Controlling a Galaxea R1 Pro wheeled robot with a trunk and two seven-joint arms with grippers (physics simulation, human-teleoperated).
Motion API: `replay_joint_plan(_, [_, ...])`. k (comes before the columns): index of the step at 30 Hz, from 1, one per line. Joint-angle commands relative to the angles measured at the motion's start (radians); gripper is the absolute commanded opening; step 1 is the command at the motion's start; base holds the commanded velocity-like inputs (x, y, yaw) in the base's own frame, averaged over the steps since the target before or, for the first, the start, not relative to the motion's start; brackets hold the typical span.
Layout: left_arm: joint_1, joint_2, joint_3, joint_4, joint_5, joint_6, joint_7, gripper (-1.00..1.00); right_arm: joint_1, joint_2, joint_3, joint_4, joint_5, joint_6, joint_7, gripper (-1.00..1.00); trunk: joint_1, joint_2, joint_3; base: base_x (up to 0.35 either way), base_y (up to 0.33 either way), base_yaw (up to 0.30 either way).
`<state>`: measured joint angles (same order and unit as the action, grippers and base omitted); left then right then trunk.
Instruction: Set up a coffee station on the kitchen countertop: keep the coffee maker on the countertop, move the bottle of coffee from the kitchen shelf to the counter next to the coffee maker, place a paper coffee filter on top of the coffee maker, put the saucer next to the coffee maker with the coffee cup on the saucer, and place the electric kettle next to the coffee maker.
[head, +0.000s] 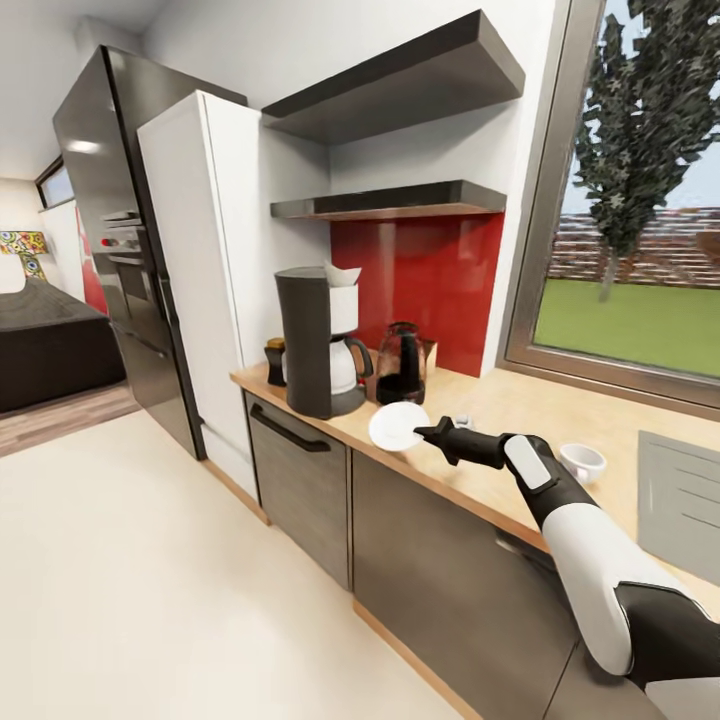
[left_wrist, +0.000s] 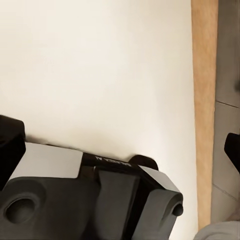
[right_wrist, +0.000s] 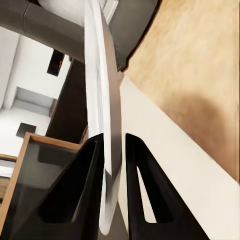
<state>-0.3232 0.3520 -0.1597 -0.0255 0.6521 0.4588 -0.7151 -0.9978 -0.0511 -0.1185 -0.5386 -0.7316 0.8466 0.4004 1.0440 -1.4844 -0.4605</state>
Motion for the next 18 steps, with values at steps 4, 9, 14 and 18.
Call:
replay_joint_plan(4, [0.0, -0.002, -0.008, -0.001, 0.011, -0.018, -0.001, 1.0, -0.001, 0.002, -0.006, 0.0, 0.001, 0.006, -0.011, -1.0, 0.0, -0.001, -0.001, 0.206, 0.029, 0.0])
replay_joint_plan(9, [0.0, -0.004, -0.008, -0.001, 0.011, -0.04, -0.001, 1.0, -0.001, 0.002, -0.006, 0.0, 0.001, 0.006, -0.02, -1.0, 0.0, -0.001, -0.001, 0.121, 0.014, 0.0])
replay_joint_plan(14, [0.0, -0.005, -0.005, -0.001, 0.011, -0.047, -0.001, 1.0, -0.001, 0.003, -0.006, 0.001, 0.001, 0.006, -0.023, -1.0, 0.0, -0.001, -0.001, 0.118, 0.003, 0.0])
replay_joint_plan(18, [0.0, -0.004, -0.003, -0.001, 0.011, -0.048, -0.001, 1.0, -0.001, 0.004, -0.007, 0.003, 0.001, 0.006, -0.036, -1.0, 0.0, -0.001, -0.001, 0.056, 0.0, 0.0])
